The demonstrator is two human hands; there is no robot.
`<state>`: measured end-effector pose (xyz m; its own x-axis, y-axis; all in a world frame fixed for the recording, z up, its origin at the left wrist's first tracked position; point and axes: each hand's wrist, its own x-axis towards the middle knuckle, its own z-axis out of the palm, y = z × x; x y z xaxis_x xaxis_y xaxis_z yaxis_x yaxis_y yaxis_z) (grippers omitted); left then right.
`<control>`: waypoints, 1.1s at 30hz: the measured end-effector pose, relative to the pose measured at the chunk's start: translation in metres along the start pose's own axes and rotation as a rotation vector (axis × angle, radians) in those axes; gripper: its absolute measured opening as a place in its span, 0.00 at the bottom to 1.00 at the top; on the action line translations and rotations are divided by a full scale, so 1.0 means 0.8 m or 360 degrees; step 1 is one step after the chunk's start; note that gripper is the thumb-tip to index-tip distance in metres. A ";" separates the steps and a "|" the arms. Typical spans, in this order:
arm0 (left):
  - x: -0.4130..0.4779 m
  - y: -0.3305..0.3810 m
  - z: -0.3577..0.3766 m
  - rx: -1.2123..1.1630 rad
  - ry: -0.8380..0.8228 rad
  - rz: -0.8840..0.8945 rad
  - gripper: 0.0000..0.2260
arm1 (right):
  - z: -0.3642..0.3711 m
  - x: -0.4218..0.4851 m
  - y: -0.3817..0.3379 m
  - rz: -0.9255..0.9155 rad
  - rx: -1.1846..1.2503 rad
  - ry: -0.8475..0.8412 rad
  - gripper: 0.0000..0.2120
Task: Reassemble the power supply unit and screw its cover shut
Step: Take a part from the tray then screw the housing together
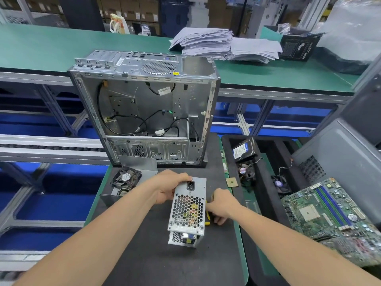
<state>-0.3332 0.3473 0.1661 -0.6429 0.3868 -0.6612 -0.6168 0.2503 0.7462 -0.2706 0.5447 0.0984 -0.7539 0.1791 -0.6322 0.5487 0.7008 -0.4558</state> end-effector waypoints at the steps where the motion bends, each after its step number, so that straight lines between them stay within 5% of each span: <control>1: -0.001 0.001 0.000 -0.0004 0.0005 -0.0003 0.15 | 0.000 -0.001 -0.004 -0.0012 -0.0055 -0.0019 0.17; 6: -0.001 0.000 0.001 -0.0073 0.0001 -0.0043 0.16 | -0.018 -0.005 -0.010 0.0014 0.0093 0.0107 0.17; 12: -0.001 -0.002 -0.001 -0.0168 -0.0022 -0.0080 0.16 | -0.090 -0.026 -0.031 -0.0543 0.0704 0.0956 0.06; 17: -0.003 -0.004 -0.003 -0.0276 -0.0093 -0.0116 0.15 | -0.114 -0.059 -0.061 -0.0976 0.0877 0.1009 0.18; 23: -0.004 -0.002 -0.004 -0.0291 -0.0098 -0.0118 0.13 | -0.099 -0.086 -0.092 -0.1301 0.0597 0.1044 0.09; 33: -0.008 0.000 -0.003 -0.0342 -0.0129 -0.0175 0.12 | -0.092 -0.096 -0.101 -0.1341 0.0437 0.0989 0.09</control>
<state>-0.3303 0.3424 0.1704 -0.5334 0.4398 -0.7225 -0.7689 0.1038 0.6308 -0.2840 0.5251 0.2299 -0.9354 0.0848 0.3432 -0.2280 0.5974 -0.7689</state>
